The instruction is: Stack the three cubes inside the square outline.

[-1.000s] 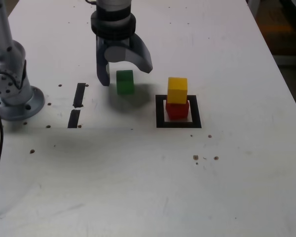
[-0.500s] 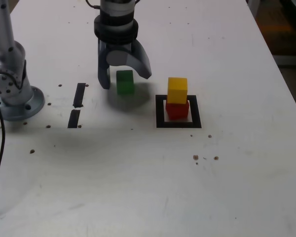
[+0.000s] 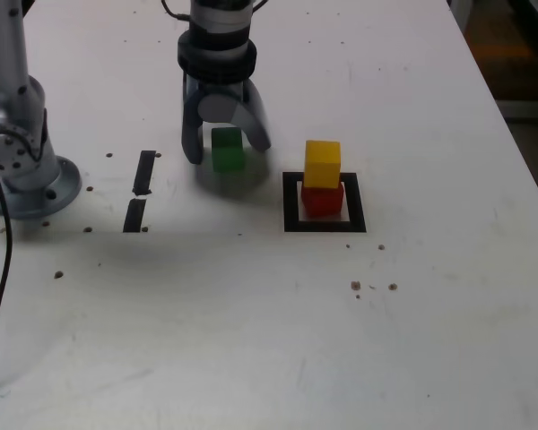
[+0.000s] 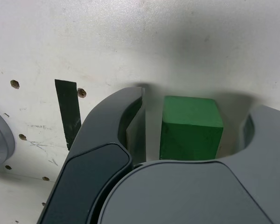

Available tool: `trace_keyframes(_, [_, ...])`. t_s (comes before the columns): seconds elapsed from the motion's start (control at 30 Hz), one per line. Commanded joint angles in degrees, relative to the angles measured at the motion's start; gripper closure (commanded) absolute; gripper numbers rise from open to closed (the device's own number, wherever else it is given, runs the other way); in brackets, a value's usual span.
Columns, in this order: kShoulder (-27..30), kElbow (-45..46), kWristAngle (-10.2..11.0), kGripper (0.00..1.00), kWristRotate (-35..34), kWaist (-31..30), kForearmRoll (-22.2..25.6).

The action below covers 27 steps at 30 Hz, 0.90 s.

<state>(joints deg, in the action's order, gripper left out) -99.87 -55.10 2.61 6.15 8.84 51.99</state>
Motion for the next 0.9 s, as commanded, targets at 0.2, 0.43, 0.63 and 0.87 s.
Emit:
trace_keyframes(0.2, [0.04, -0.38, -0.25, 0.7, 1.59, 0.13, -0.52])
trace_keyframes(0.43, [0.53, -0.3, -0.84, 0.9, 2.08, 0.13, -0.92])
trace_keyframes(0.63, [2.06, -0.25, -0.84, 0.93, 1.5, 0.13, 0.38])
trace_keyframes(0.87, [4.49, -4.05, 0.89, 0.94, 0.49, 0.09, 7.35])
